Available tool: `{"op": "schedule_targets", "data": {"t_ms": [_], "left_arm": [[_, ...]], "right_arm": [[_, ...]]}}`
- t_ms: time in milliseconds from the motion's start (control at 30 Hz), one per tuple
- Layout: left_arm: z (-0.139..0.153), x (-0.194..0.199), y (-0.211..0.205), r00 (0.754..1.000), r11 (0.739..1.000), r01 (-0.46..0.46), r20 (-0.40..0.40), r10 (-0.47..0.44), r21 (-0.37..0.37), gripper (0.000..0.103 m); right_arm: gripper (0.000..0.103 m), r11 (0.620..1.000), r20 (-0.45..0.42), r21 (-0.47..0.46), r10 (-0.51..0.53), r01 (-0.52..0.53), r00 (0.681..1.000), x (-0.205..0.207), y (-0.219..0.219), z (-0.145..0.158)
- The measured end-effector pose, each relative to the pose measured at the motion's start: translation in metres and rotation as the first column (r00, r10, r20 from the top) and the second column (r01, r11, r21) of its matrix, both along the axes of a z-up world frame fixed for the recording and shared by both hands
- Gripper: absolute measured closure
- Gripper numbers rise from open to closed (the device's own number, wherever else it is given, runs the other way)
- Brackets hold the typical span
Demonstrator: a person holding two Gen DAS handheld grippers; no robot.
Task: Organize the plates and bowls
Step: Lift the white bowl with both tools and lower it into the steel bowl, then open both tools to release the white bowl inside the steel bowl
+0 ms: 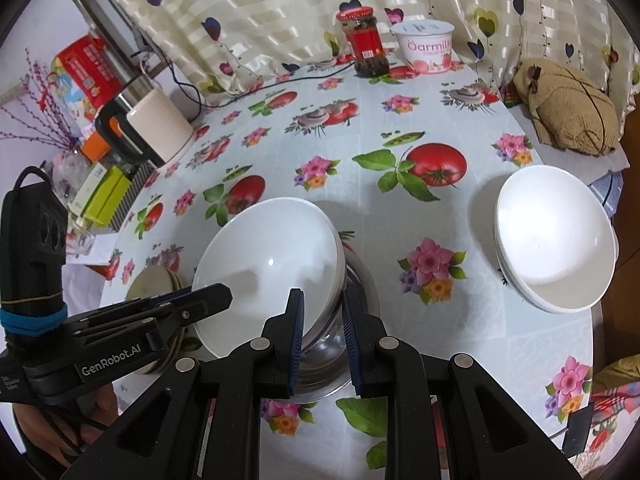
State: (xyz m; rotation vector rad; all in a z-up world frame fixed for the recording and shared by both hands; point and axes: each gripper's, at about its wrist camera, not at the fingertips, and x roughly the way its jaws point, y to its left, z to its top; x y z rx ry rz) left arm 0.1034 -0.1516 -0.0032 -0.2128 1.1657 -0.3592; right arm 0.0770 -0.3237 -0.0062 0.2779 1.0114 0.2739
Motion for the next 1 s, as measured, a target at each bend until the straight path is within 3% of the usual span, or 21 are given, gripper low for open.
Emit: {"op": "schedule_targets", "data": {"t_ms": [533, 1000], "left_arm": [[-0.008, 0.001, 0.000, 1.000, 1.000, 0.007, -0.010, -0.007, -0.002, 0.081], [-0.002, -0.004, 0.006, 1.000, 1.000, 0.008, 0.010, -0.008, -0.028, 0.081]], "right_arm": [[0.082, 1.000, -0.030, -0.013, 0.012, -0.012, 0.999, 0.001, 0.001, -0.012], [0.082, 1.000, -0.004, -0.018, 0.015, -0.015, 1.000, -0.002, 0.001, -0.002]]}}
